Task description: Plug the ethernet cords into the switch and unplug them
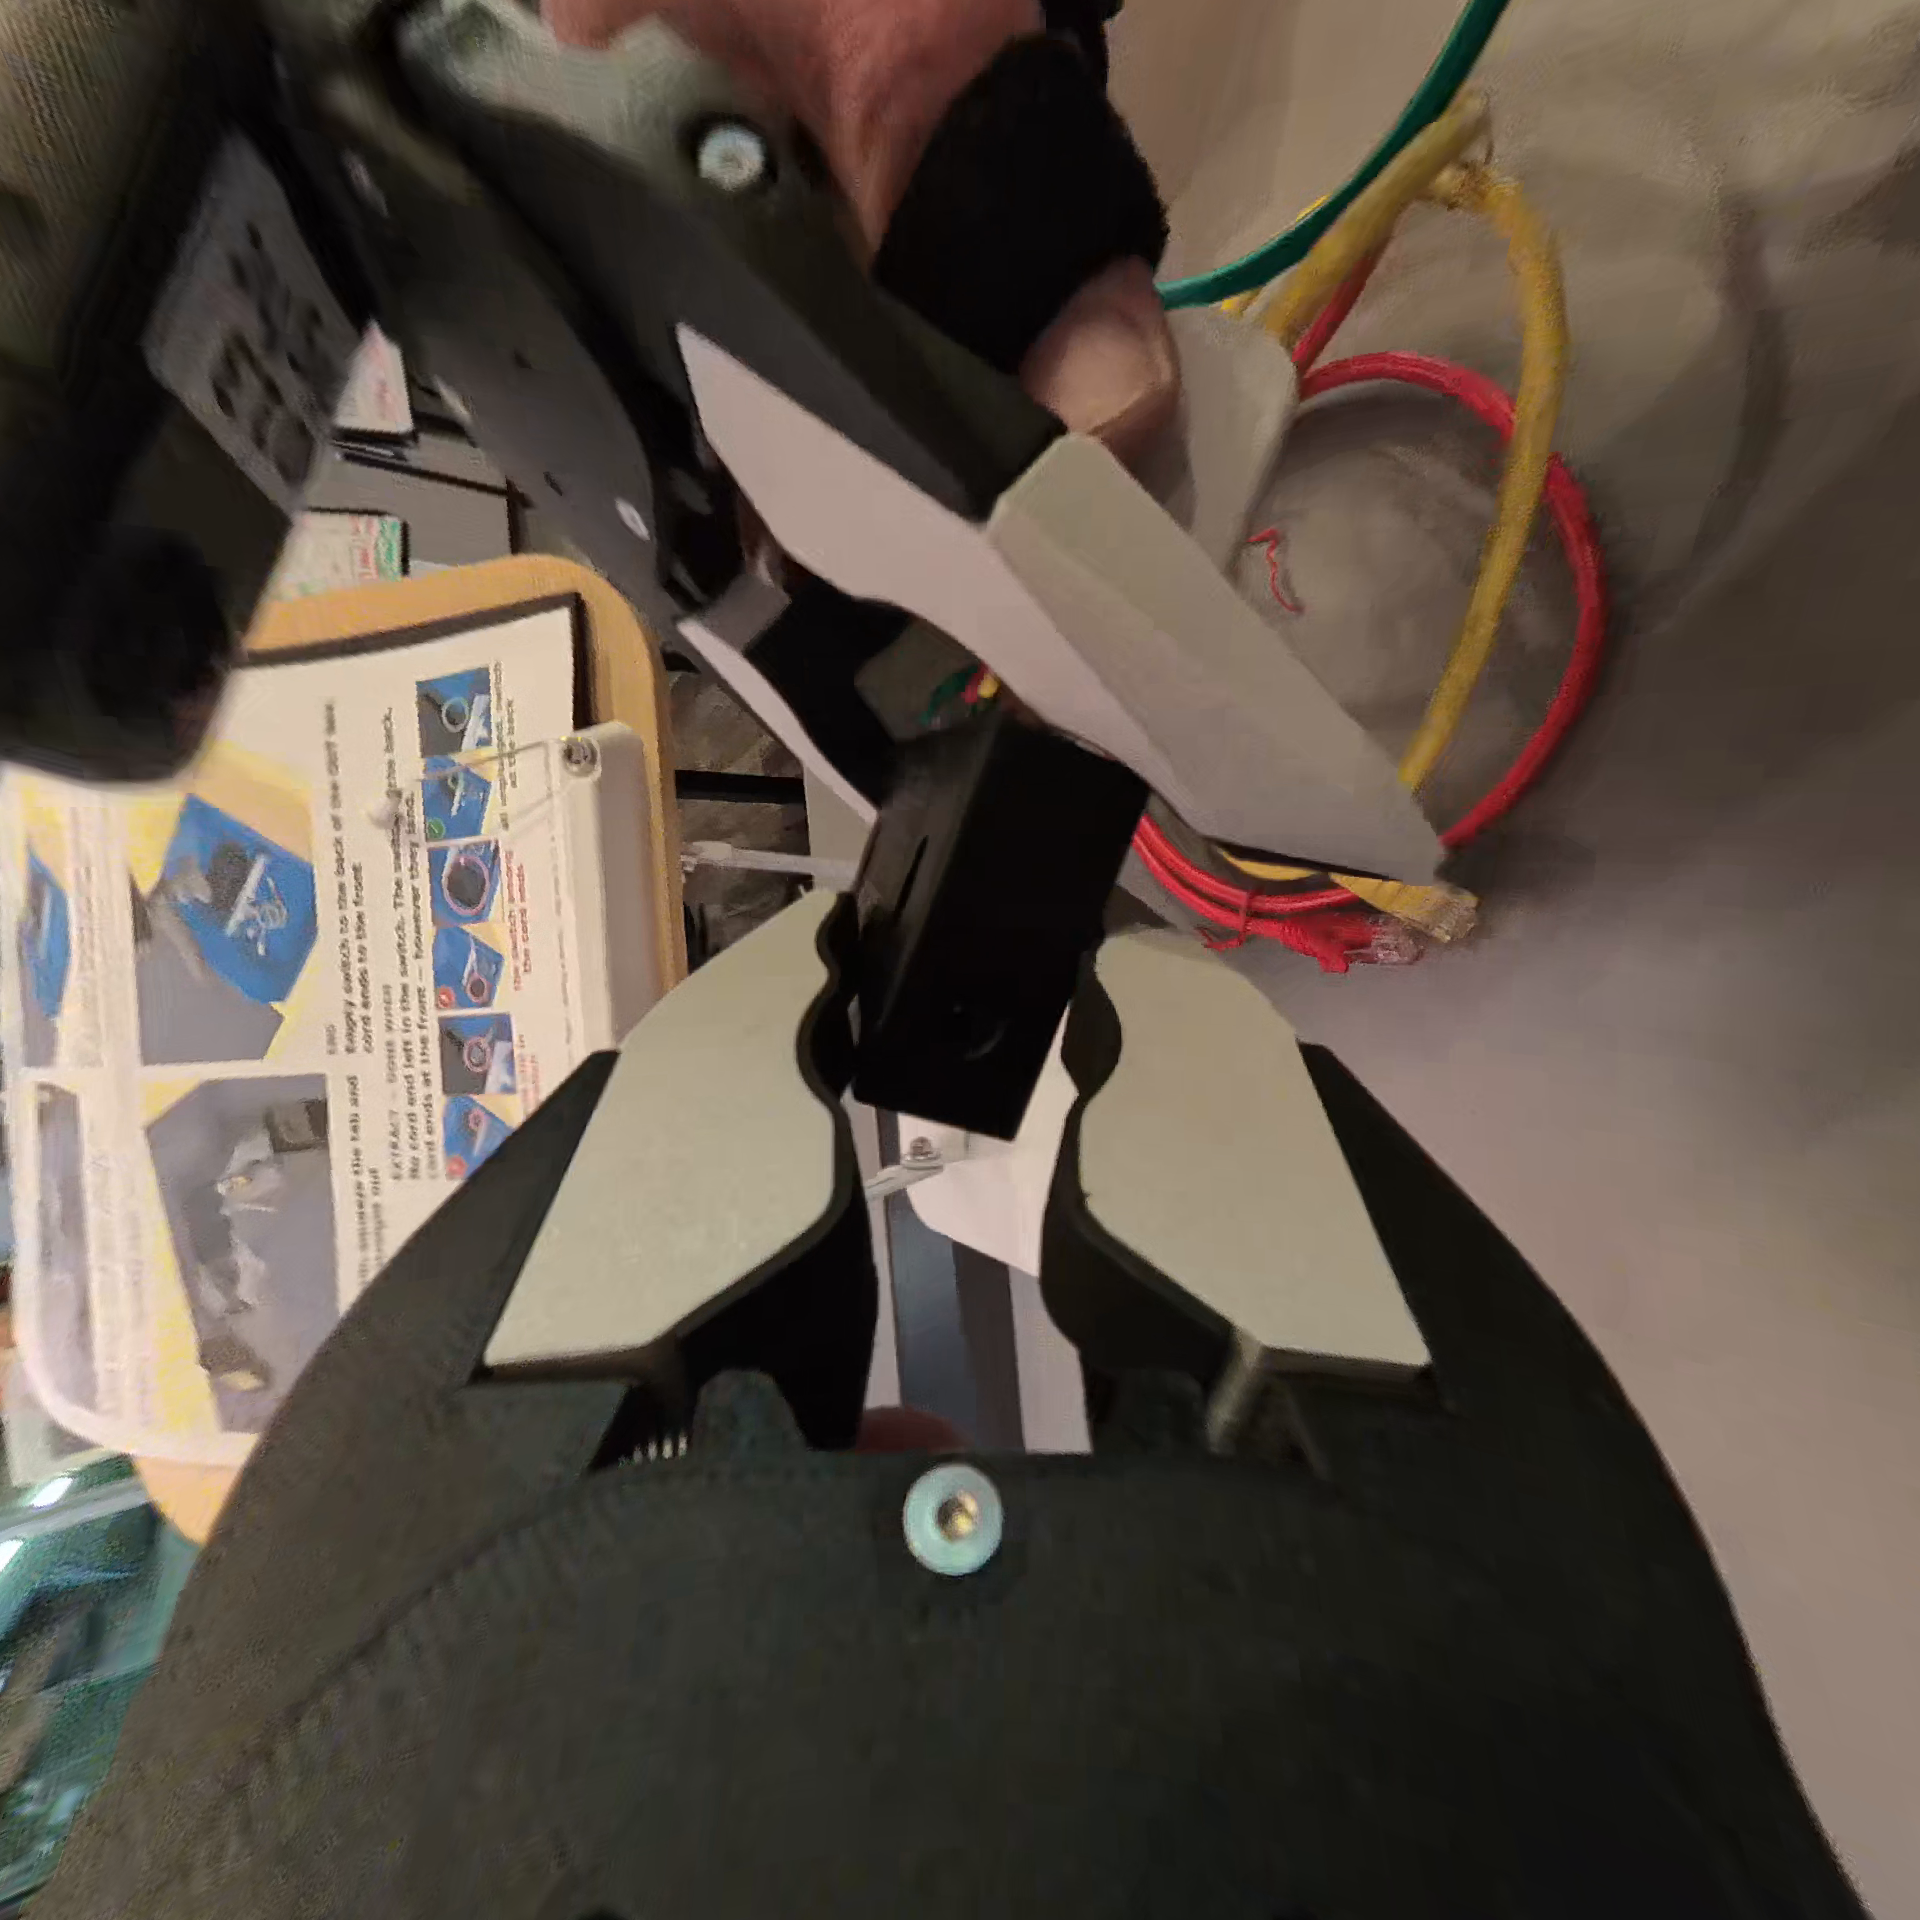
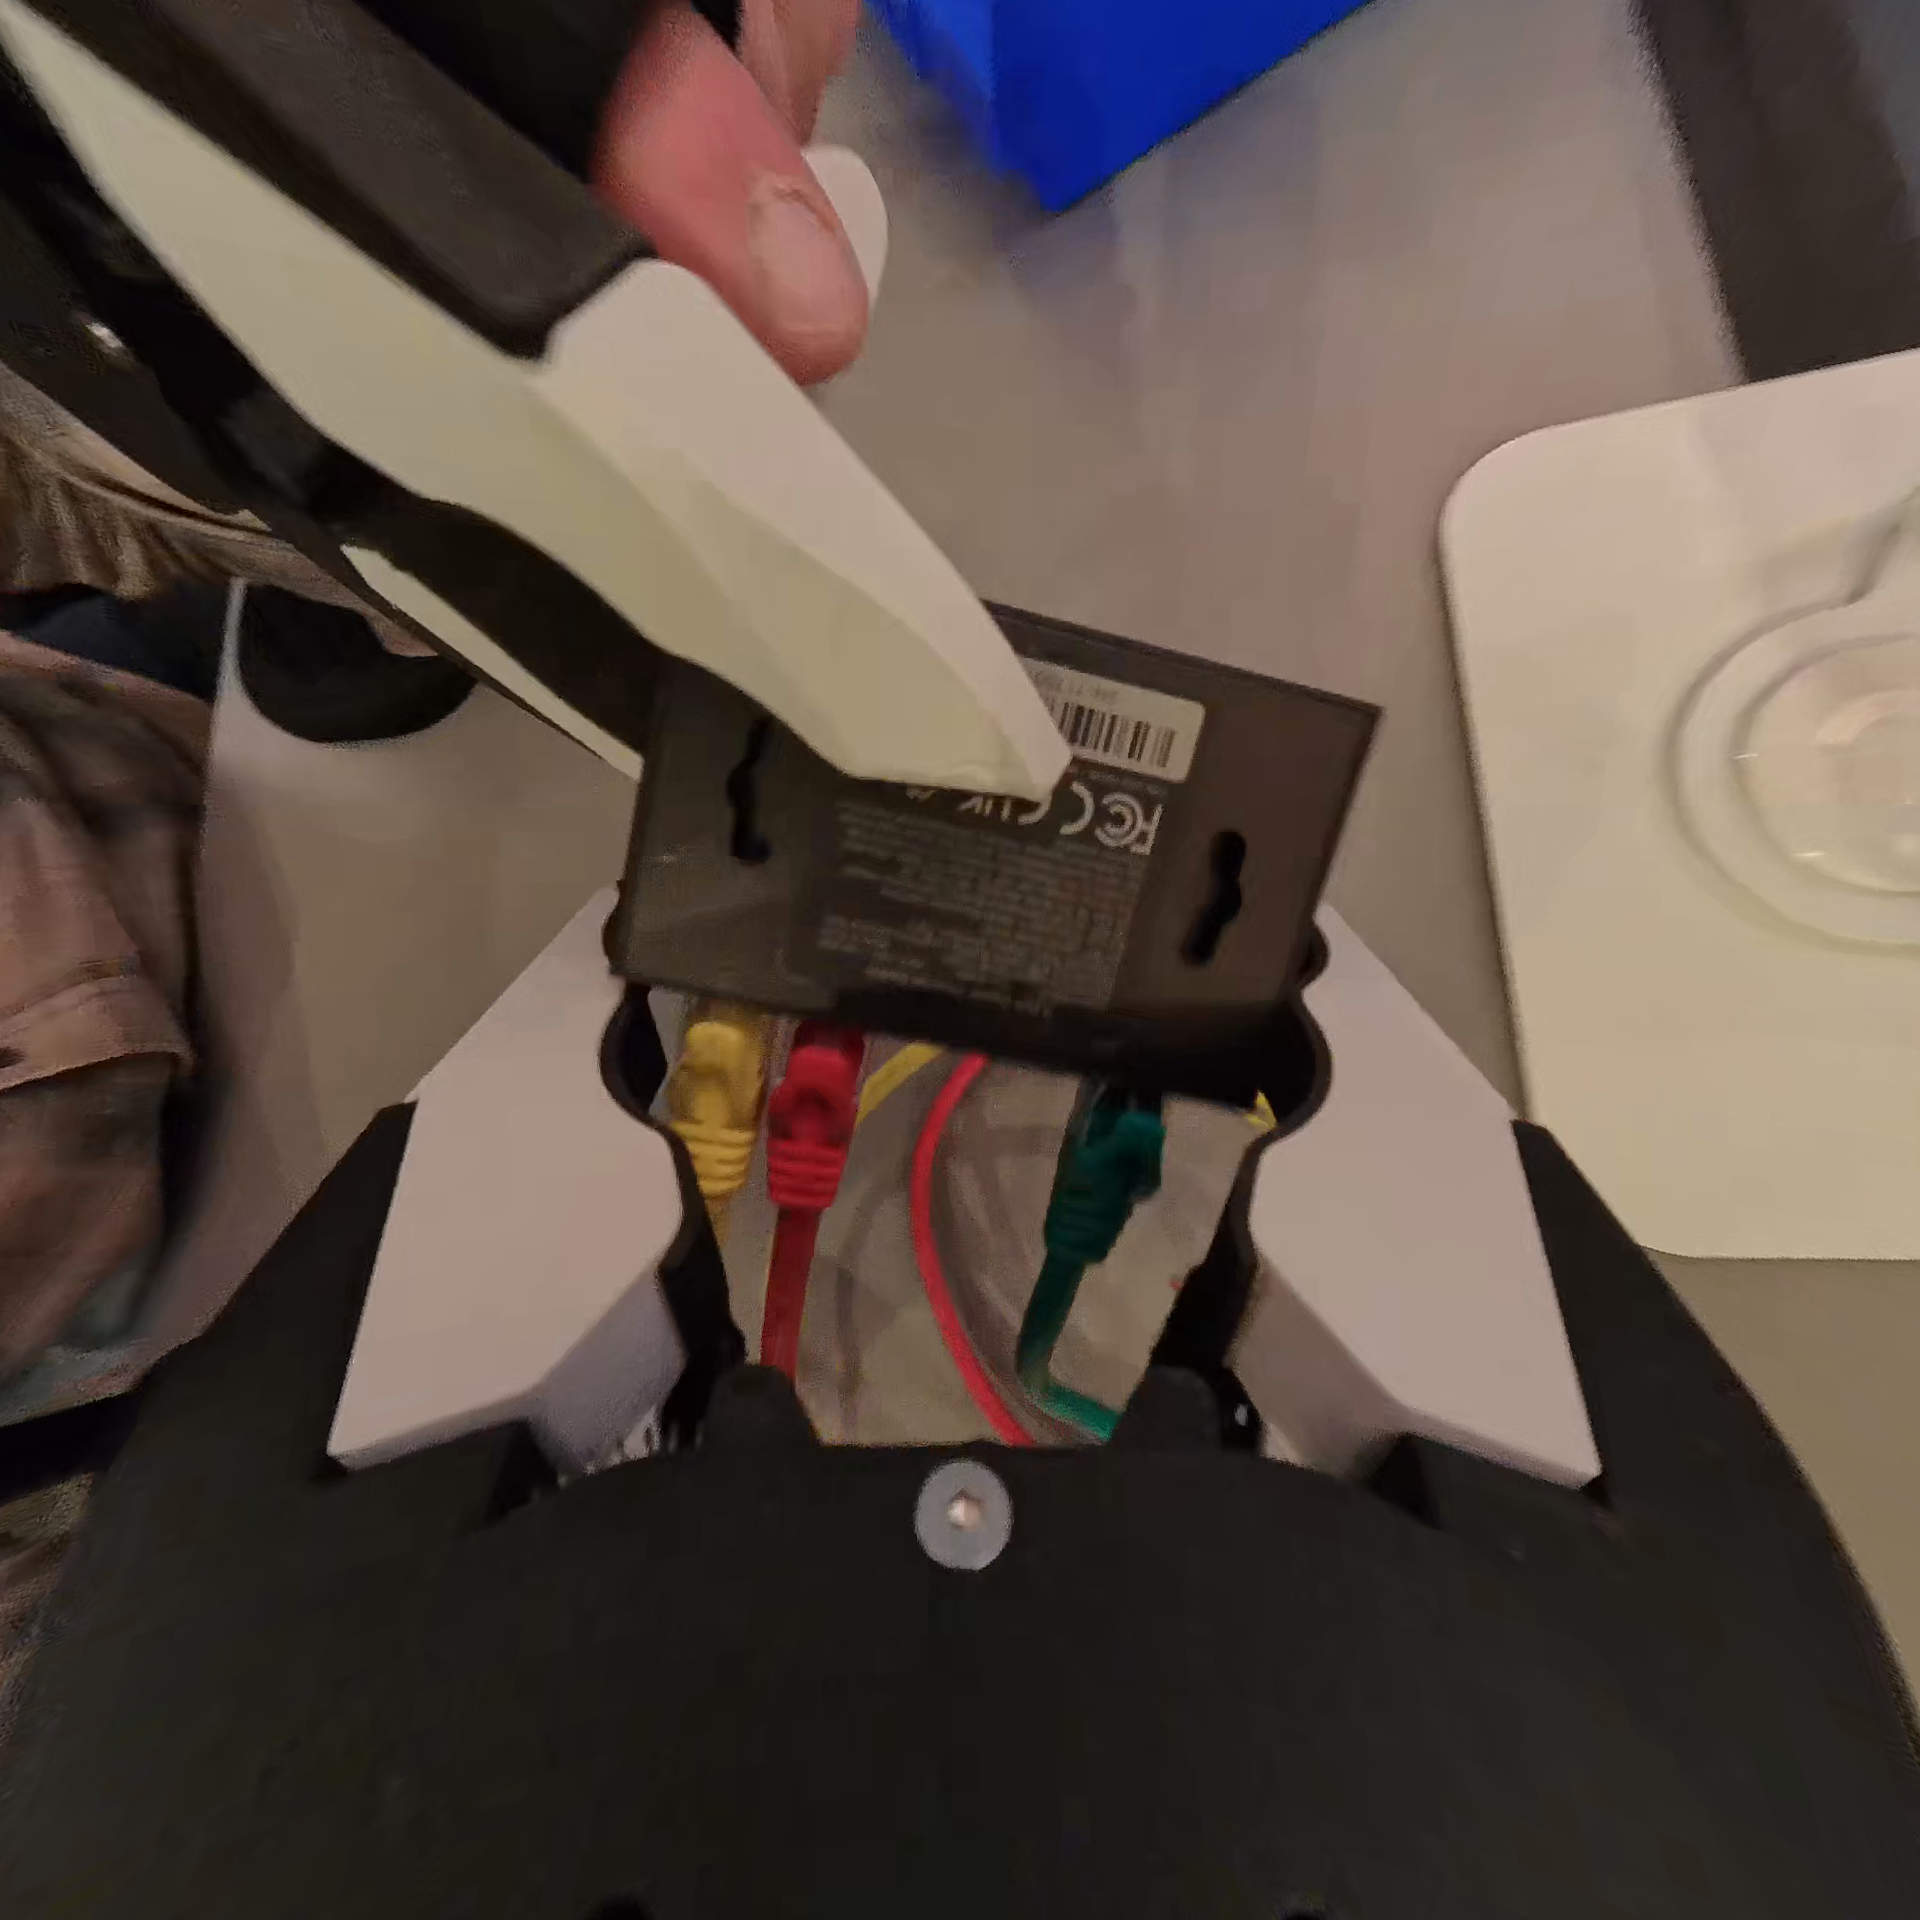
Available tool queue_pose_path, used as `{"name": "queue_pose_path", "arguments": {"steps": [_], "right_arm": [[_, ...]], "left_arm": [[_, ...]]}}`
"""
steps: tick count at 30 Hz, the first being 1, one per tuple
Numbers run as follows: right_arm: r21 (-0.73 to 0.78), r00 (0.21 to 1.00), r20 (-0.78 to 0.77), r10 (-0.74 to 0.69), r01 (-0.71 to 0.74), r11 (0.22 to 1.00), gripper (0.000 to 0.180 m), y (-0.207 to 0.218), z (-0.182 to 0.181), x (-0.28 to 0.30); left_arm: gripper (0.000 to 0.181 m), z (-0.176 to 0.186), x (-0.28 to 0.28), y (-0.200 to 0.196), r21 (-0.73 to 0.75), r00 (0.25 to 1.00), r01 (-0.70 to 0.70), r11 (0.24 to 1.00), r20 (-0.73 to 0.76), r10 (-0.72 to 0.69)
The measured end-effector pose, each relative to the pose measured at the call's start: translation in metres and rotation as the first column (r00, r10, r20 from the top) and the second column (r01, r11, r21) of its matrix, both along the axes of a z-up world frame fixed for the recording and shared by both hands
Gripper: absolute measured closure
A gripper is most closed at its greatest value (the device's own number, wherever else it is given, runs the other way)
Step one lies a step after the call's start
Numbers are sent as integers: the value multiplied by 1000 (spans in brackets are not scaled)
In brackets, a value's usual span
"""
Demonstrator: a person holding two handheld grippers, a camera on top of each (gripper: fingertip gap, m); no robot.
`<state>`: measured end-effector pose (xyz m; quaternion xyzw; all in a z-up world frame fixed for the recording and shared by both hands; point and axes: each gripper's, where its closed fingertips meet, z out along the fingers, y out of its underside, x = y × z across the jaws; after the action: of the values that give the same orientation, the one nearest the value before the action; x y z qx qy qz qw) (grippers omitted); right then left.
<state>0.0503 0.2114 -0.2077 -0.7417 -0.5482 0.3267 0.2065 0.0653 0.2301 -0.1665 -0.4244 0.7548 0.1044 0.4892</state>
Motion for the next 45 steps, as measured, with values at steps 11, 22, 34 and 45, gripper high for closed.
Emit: {"name": "queue_pose_path", "arguments": {"steps": [11, 22, 34, 45], "right_arm": [[707, 976, 217, -26, -139, 694, 129, 30, 56, 10], [629, 956, 286, 65, -238, 740, 158, 31, 10, -2], [514, 939, 315, 138, -291, 807, 158, 25, -30, -8], [489, 929, 329, 170, -321, 811, 158, 20, -41, -17]], "left_arm": [[151, 4, -16, 21, -336, 969, -42, 941, 215, 120], [130, -37, -27, 1, -636, 987, 3, 771, 124, 98], [131, -98, -41, 4, -758, 953, -190, 624, 10, 302], [95, -139, -67, -8, -786, 810, -403, 470, -66, 583]]}}
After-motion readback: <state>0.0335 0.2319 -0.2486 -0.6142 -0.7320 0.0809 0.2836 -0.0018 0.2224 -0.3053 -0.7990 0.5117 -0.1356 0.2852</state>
